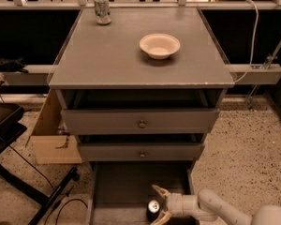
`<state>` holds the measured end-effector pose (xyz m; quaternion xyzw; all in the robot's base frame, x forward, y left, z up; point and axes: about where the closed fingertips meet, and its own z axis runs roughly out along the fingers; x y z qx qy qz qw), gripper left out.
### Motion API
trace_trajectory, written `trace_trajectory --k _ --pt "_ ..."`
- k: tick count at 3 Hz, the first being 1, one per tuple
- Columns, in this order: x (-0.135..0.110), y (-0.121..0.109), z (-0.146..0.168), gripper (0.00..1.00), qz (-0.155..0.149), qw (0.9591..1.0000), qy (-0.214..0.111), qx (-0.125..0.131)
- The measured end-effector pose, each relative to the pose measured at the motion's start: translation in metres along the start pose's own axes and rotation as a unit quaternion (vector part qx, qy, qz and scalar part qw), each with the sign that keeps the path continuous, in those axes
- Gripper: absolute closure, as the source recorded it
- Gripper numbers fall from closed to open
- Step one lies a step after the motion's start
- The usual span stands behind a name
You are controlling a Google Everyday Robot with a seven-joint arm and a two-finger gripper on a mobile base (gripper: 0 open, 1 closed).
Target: Pick pepsi can from bottom drawer and place on counter
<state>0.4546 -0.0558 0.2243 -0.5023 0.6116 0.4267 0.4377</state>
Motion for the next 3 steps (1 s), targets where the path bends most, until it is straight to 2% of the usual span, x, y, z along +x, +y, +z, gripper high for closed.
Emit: trace_trajectory --k 1,2,3 --pt "0.01 -0.005 0.012 0.0 -0.014 0.9998 0.014 -0.002" --pt "0.021 -0.004 0.025 0.16 -0.025 0.9993 0.028 -0.006" --pt "0.031 -0.002 0.035 0.39 -0.034 0.9982 0.049 -0.007"
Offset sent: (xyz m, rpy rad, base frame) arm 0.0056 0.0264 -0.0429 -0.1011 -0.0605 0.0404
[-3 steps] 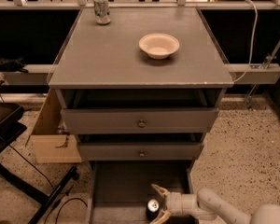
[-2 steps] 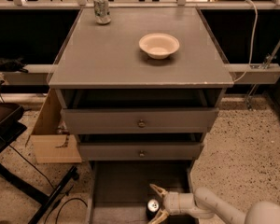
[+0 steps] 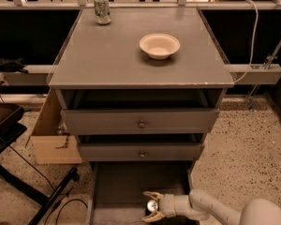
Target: Pick pepsi can from bottom drawer and place on counter
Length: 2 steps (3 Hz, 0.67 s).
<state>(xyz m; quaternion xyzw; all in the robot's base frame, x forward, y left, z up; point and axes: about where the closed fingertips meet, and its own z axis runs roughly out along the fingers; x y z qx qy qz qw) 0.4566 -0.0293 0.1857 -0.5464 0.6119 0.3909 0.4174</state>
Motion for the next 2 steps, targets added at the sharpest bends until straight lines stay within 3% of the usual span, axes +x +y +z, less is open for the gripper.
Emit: trace_trajectory --k 2 --pt "-0.0021 0.0001 0.0 0.86 -0.001 1.0 0.002 0.0"
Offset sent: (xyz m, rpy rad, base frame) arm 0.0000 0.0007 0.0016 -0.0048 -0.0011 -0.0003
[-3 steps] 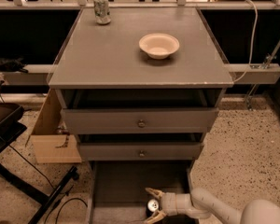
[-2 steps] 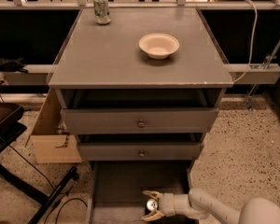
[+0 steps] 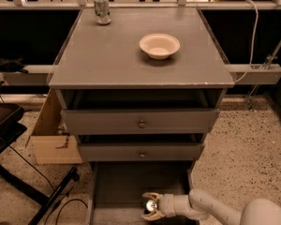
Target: Pick pepsi can from bottom drawer and place on counter
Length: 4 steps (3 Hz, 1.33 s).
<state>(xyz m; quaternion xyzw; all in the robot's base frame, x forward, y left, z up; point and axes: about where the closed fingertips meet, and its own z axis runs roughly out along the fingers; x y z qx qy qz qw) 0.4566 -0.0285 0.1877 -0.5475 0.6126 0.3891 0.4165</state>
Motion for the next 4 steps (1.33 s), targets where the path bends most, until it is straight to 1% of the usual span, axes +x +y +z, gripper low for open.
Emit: trace_trajectory --k 1,2,3,4 --pt "0.0 0.0 0.0 1.0 0.0 1.0 0.0 0.0" --pt "0.0 0.0 0.0 1.0 0.0 1.0 0.0 0.0" --pt "-0.016 0.003 -0.024 1.0 0.016 0.9995 -0.025 0.011" --pt "-0.03 0.005 -0.059 1.0 0.035 0.998 -0.044 0.028"
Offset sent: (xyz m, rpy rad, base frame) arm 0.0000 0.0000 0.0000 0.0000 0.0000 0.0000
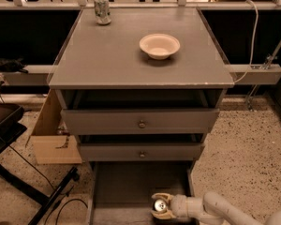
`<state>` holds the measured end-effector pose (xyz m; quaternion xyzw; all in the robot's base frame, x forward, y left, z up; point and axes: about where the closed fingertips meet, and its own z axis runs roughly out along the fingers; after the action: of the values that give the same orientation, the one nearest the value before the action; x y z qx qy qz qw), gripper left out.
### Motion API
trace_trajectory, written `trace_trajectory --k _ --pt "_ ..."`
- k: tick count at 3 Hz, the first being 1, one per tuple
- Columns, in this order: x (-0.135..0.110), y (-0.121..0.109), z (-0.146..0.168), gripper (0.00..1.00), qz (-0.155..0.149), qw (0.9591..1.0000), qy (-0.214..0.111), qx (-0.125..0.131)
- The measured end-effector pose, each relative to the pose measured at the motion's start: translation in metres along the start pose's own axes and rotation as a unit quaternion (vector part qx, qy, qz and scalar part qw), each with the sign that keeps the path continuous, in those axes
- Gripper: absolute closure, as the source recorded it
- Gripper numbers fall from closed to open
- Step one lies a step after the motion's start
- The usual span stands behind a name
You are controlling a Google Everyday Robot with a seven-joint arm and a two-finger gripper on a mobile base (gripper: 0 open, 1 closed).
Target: Pick pepsi can from bottom drawer and place on counter
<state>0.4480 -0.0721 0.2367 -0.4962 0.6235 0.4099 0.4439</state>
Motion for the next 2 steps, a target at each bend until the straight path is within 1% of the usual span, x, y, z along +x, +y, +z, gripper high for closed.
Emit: trace_trajectory --k 1,2 --pt "-0.04 0.02 -0.051 1.0 0.026 0.9996 0.001 -0.012" --pt "-0.113 0.049 -0.081 1.0 0.037 0.9978 0.01 -0.053"
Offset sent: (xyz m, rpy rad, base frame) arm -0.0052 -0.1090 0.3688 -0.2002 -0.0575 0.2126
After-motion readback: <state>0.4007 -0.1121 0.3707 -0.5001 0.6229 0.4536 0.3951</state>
